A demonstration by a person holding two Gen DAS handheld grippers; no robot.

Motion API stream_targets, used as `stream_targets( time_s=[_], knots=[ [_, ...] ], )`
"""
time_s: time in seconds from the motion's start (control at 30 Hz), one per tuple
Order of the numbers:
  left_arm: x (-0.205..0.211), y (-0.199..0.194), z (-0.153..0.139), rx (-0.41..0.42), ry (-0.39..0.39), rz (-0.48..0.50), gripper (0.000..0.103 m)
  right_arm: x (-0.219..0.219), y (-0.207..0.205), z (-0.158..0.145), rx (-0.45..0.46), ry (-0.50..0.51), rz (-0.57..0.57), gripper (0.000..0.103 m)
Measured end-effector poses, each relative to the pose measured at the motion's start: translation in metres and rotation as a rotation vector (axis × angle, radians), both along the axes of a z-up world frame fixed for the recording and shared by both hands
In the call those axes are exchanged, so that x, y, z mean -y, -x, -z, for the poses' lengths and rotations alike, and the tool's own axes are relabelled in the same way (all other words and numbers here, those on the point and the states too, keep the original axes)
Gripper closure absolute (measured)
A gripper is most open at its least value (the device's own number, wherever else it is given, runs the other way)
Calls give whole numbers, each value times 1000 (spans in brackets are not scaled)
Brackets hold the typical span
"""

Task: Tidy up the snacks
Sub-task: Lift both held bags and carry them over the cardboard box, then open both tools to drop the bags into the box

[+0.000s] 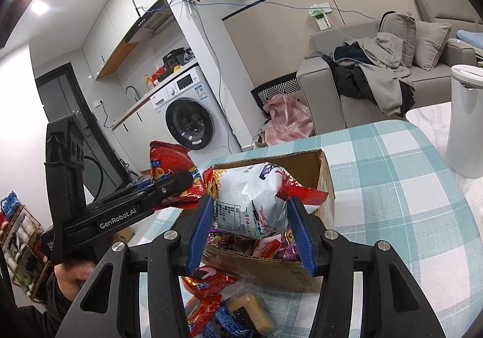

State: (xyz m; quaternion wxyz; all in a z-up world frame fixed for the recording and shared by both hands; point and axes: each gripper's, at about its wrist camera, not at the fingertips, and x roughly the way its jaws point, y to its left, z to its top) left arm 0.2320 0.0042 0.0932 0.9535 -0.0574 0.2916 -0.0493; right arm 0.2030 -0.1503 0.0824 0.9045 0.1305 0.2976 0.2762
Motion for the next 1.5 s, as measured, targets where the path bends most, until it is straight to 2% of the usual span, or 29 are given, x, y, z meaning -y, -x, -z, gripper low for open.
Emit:
stream_targets(
  time_s=[0.67, 1.0, 1.2, 1.33, 1.37, 1.43, 1.5],
  knots=[
    [-2, -38, 41, -73, -17, 7, 64, -13, -22, 12, -21, 17, -17, 52],
    [-10, -43, 61, -117, -5, -4, 64, -19, -31, 14, -23, 28, -19, 51],
    [-11, -39, 63, -126, -9, -3, 64, -24, -36, 14, -33, 40, 8, 46],
    [-10, -33, 60, -119, -30, -21, 64, -22, -26, 5, 11, 52, 16, 28],
    [-10, -31, 59, -122, -31, -22, 61, -21, -24, 3, 14, 54, 20, 26],
    [-13, -25, 56, -119, -14, -18, 51, -19, -22, -1, 18, 62, 22, 17],
    [-14, -15, 50, -110, 17, 10, 34, -15, -16, -5, 19, 77, 39, 11]
  ],
)
